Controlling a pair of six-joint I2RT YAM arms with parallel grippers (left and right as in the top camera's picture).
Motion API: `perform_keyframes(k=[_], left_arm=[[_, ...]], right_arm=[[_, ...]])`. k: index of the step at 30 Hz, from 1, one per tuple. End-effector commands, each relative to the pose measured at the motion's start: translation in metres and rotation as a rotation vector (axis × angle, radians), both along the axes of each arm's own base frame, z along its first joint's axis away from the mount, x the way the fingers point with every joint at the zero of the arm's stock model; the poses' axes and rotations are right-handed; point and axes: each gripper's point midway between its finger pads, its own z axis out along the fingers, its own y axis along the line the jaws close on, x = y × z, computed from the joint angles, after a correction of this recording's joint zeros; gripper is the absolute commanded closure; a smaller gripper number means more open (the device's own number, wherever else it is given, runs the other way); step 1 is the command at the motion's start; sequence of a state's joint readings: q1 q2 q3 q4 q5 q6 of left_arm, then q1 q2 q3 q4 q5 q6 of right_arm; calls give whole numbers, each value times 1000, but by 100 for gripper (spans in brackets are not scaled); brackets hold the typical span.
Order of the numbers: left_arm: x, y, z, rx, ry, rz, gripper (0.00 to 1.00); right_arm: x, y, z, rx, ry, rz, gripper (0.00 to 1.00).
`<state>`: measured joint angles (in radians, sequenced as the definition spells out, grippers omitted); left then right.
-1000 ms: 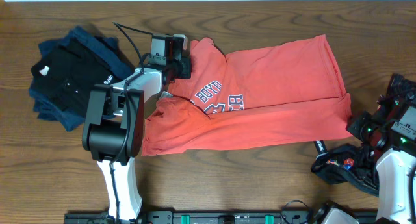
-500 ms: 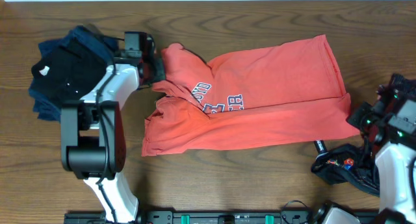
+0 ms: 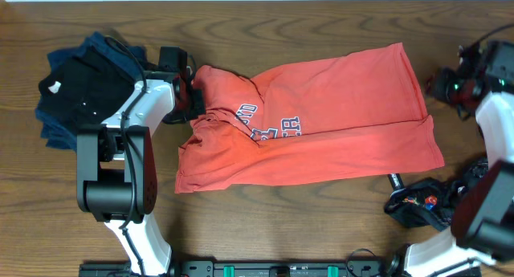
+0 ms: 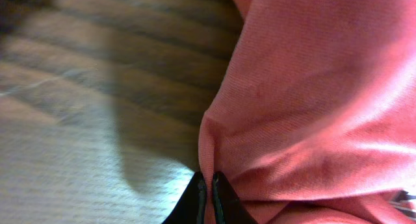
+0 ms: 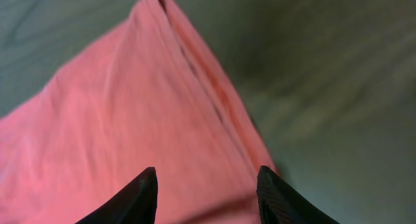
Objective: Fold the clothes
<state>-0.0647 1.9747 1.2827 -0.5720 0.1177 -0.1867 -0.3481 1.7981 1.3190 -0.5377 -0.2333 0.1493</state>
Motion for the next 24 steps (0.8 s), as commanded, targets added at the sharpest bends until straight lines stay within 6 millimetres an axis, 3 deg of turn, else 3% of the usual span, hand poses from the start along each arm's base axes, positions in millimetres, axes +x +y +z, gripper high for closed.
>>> perform_keyframes(k=[1,5,10,16,24], left_arm=[[-4,13,-3,65,10,39,94],[0,15,-2,75,-7,42,94],[2,15,-1,74,-12,42,94],[2,15,-1,74,-13,42,94],[4,15,-1,73,-21,42,94]], right_arm=[[28,7,-2,-18,-26,54,52],[57,12,-10,-44,-93,84,49],[85,19,-37,-59,-145,112,48],[106,30,-72,-71,-176,141,41],[129,34,-92,-153,-240,141,38]])
